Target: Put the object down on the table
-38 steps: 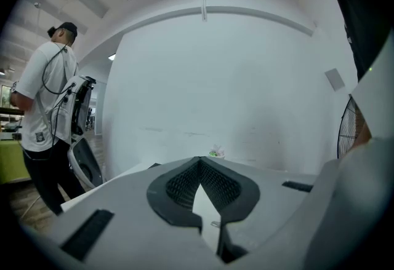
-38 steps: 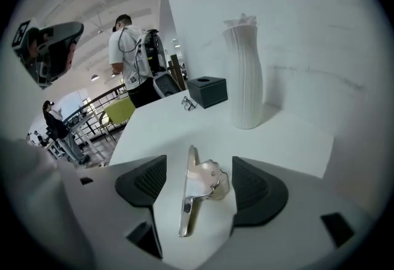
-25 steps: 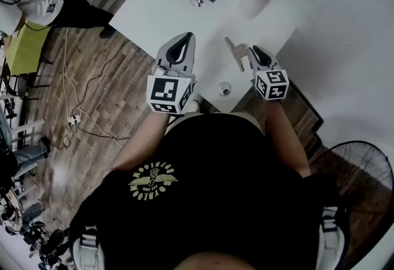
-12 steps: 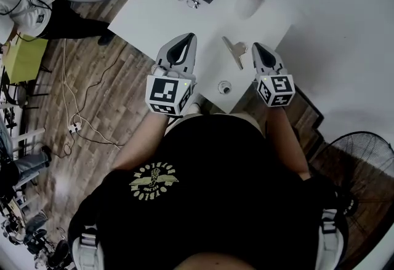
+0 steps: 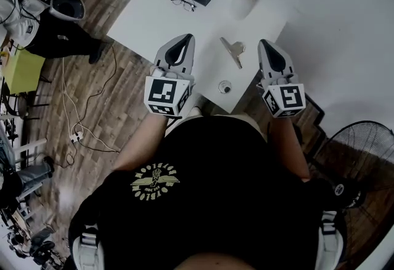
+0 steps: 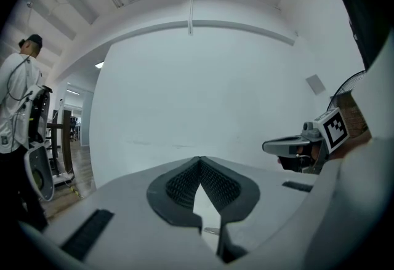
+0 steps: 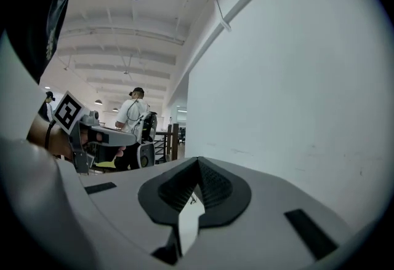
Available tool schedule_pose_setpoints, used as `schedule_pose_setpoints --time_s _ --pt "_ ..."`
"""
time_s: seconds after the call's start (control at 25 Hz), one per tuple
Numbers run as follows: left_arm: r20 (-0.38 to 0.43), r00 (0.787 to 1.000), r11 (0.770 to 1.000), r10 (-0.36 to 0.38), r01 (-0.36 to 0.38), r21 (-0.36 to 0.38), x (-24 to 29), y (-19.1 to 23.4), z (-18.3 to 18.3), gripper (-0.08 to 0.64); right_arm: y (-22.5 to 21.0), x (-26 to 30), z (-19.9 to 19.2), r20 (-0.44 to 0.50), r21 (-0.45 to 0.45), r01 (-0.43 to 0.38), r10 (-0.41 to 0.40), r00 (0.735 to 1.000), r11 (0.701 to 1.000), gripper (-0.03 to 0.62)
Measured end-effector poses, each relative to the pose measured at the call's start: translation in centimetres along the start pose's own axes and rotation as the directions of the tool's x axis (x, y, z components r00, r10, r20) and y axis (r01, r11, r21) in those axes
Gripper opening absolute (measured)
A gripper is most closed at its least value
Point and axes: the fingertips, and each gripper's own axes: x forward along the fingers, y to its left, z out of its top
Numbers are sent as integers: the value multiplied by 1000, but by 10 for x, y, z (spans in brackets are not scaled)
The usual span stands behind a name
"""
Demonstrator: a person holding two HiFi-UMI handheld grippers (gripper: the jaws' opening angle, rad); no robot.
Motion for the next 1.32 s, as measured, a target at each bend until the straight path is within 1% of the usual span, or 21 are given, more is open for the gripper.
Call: schedule_pose_setpoints --time_s 0.2,0.36,0.6,0.72,0.84,1.08,1.32 --pt "4 1000 1000 -23 23 3 -8 0 2 6 16 -15 37 67 -39 12 -9 998 999 2" --pt "12 999 999 -37 37 8 -13 2 4 6 25 -21 48 82 -39 27 -24 996 999 2" --pt "30 998 998 -53 52 18 -28 6 8 6 34 -30 45 63 -28 67 -65 996 997 2" --pt "22 998 998 -59 59 4 -30 10 1 6 36 -33 35 37 -17 90 -90 995 996 2" --pt "2 998 998 -65 65 -6 -30 11 -9 6 39 -37 24 14 -7 98 -97 995 995 2" --pt "21 998 998 -61 60 16 -11 -3 -2 6 20 -42 22 6 11 97 -97 995 995 2" --pt "31 999 999 -44 44 7 19 -23 12 6 -15 -39 26 8 2 69 -69 998 998 2"
